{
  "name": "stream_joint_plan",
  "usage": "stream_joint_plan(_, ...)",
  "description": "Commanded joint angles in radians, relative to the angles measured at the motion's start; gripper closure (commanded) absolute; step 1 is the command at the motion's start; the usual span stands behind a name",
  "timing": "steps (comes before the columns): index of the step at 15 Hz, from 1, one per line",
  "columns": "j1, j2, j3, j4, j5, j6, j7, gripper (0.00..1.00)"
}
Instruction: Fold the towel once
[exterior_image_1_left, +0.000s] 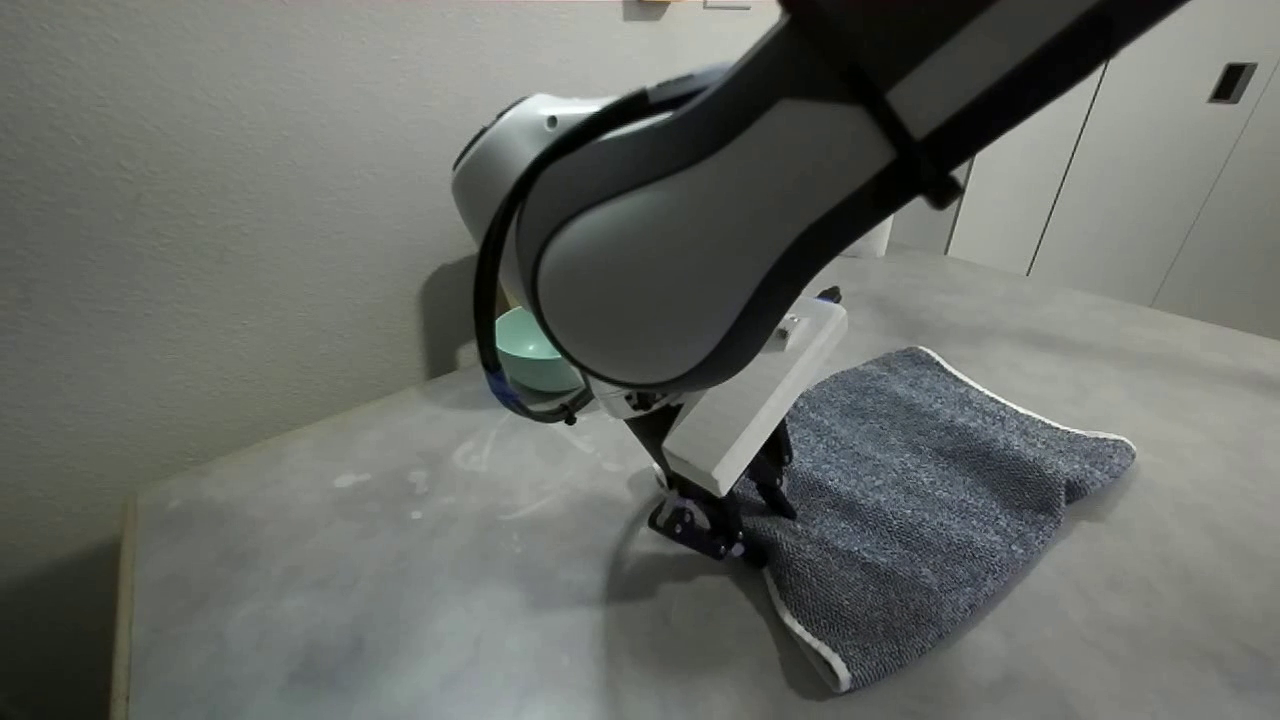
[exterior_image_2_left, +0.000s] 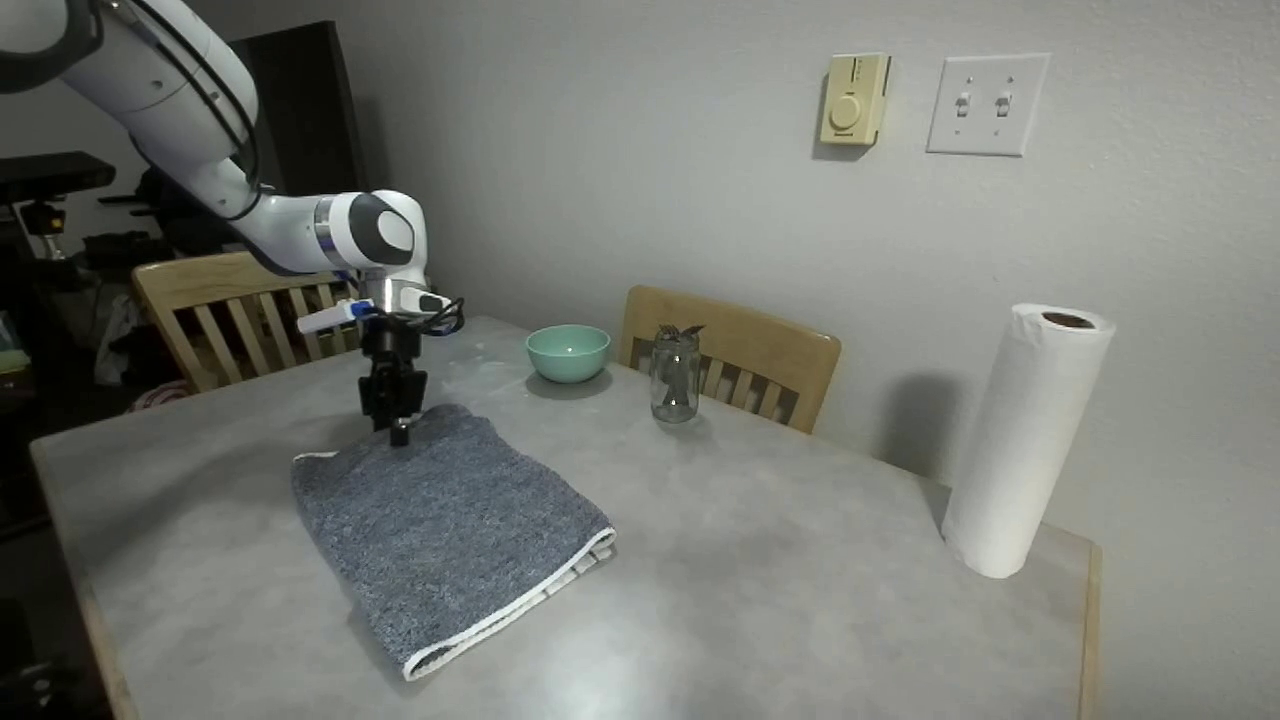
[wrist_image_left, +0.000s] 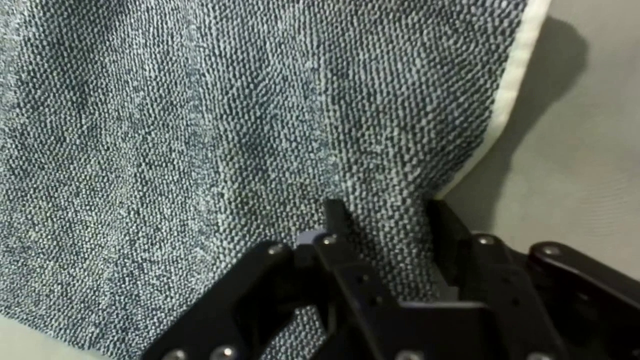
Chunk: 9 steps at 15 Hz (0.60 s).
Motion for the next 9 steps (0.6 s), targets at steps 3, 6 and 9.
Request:
stream_joint_plan(3,0.002,0.006,0.000,0.019,-0.019,-0.008,-0.050,0.98)
stream_joint_plan(6,-0.008,0.001,0.011,0.014,-0.014,0.020,-0.096,1.00)
stream_joint_plan(9,-0.021,-0.004,0.030,0.010,-0.006,0.070,-0.174,0.98)
